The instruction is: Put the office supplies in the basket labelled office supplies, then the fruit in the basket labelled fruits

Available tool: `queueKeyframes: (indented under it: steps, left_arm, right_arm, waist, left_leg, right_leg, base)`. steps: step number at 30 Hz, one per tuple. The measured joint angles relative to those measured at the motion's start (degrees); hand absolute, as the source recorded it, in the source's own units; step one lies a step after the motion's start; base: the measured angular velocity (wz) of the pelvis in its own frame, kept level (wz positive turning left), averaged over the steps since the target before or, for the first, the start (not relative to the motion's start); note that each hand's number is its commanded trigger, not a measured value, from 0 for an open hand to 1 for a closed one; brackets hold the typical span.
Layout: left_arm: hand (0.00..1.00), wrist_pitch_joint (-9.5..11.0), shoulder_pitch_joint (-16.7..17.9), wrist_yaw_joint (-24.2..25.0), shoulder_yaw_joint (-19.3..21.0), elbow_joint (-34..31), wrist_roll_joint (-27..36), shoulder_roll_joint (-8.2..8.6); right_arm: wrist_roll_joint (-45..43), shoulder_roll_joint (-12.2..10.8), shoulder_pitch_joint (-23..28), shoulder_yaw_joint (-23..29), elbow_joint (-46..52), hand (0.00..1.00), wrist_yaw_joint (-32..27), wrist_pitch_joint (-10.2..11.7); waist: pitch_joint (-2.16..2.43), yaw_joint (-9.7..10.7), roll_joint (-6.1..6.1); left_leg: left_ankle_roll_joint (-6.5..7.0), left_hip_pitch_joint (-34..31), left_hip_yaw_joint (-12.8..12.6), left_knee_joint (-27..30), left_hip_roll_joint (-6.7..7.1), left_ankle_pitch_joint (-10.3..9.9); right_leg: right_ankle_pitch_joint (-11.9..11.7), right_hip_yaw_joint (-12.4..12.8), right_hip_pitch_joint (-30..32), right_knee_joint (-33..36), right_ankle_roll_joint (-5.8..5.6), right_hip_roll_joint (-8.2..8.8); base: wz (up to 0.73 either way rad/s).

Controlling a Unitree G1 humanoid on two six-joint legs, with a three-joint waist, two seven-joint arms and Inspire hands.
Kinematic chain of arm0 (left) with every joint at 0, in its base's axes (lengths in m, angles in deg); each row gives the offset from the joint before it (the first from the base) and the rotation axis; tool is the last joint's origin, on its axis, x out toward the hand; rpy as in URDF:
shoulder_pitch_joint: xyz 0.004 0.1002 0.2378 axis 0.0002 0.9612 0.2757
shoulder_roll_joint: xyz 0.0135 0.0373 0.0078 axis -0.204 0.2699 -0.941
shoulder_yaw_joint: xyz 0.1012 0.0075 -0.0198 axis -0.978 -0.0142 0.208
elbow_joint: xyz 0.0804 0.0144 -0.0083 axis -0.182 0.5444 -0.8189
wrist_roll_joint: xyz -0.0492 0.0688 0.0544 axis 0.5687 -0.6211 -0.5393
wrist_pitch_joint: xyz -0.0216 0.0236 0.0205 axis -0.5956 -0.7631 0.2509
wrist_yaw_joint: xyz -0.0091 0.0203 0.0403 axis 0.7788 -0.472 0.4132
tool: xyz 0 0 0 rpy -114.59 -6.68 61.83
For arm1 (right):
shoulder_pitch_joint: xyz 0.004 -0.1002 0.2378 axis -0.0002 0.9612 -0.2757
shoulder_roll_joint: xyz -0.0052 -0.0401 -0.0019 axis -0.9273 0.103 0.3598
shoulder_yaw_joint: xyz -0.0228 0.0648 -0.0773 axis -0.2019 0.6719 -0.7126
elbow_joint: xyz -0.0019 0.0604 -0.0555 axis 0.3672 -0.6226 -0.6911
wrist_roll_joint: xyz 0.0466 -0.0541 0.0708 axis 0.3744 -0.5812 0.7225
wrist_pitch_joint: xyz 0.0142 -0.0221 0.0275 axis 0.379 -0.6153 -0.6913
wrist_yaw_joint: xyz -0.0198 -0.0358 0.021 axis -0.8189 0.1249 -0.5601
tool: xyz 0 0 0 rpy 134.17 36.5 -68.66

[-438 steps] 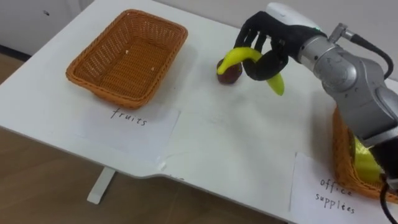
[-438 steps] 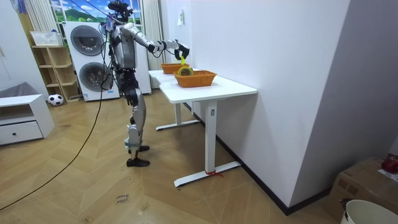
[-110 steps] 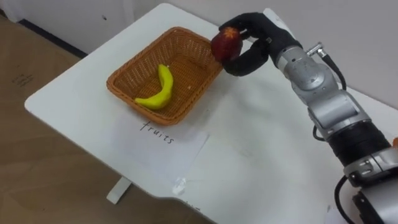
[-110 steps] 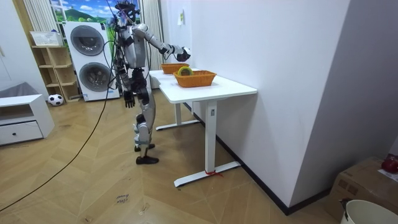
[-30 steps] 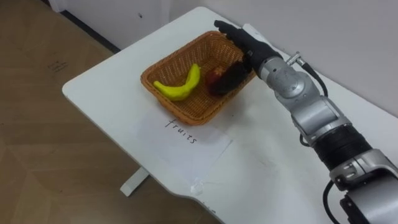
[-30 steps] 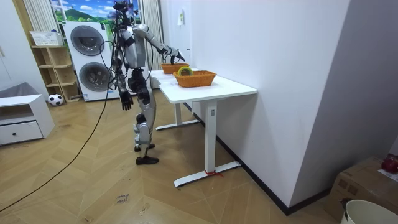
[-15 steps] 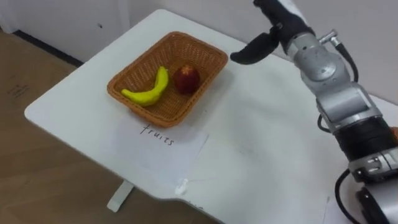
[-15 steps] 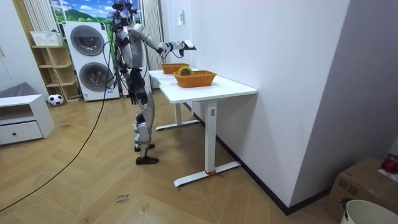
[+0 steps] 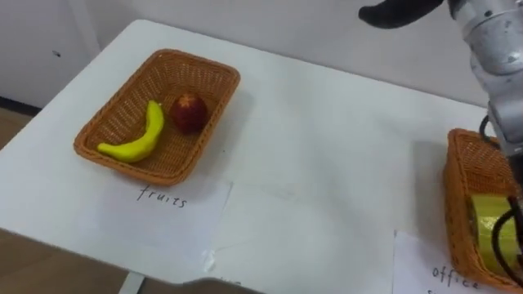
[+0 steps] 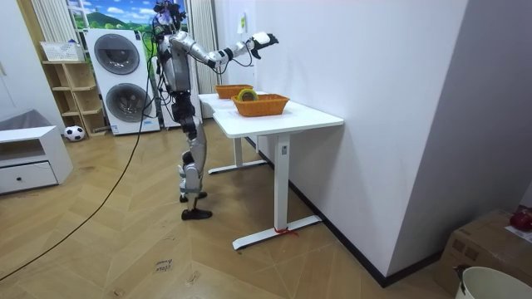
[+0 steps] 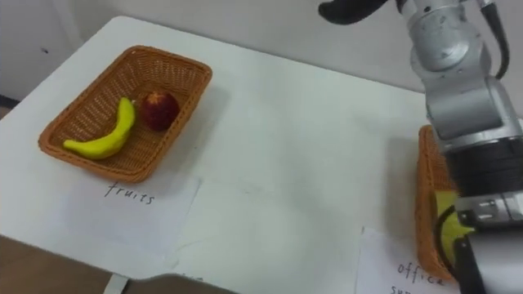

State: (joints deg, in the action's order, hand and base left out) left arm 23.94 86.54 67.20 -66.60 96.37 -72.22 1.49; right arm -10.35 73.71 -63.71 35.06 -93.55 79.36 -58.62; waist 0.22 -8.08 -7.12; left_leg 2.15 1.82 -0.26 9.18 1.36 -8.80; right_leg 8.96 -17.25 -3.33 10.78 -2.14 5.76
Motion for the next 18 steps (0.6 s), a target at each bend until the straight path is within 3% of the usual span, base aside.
queueKeyframes:
  steps: [4,7,10,18]
  left_arm:
    - [0.00,0.3,1.6,-0.3,0.0,0.0,0.0,-0.41]
    - [0.00,0.5,1.9,-0.6,0.0,0.0,0.0,-0.62]
    - [0.00,1.1,2.6,-1.6,0.7,0.0,0.0,-0.89]
    - [0.00,1.4,3.2,-4.8,0.8,0.0,-0.1,-1.07]
  right_arm:
    - [0.4,1.7,0.0,1.6,0.0,0.00,-1.2,0.0]
    - [0.5,2.7,0.0,2.2,0.1,0.00,-1.3,0.0]
    - [3.1,5.1,0.8,4.7,0.1,0.00,-1.3,0.5]
    - [15.9,5.3,8.2,13.2,0.2,0.00,-4.8,1.3]
  waist:
    - [0.06,3.2,-0.12]
    - [0.12,4.3,-0.32]
    - [0.20,5.6,-0.73]
    - [0.22,9.4,-1.49]
  left_leg:
    - [0.00,1.1,-1.1,-0.6,-0.45,-0.3]
    - [-0.12,1.3,-1.5,-0.6,-0.89,-0.5]
    - [-0.43,1.6,-3.0,-0.6,-1.64,-0.7]
    - [-1.18,2.0,-5.3,-0.6,-2.81,-1.3]
  right_leg:
    - [0.0,0.0,-0.6,-0.1,0.07,-0.29]
    - [-0.2,0.4,-0.5,-0.1,0.30,-0.78]
    - [-0.4,1.4,-0.1,-0.1,0.64,-1.50]
    - [-0.6,3.6,0.4,-0.2,1.05,-2.67]
  base:
    - [-0.12]
    - [-0.11]
    - [-0.20]
    - [-0.16]
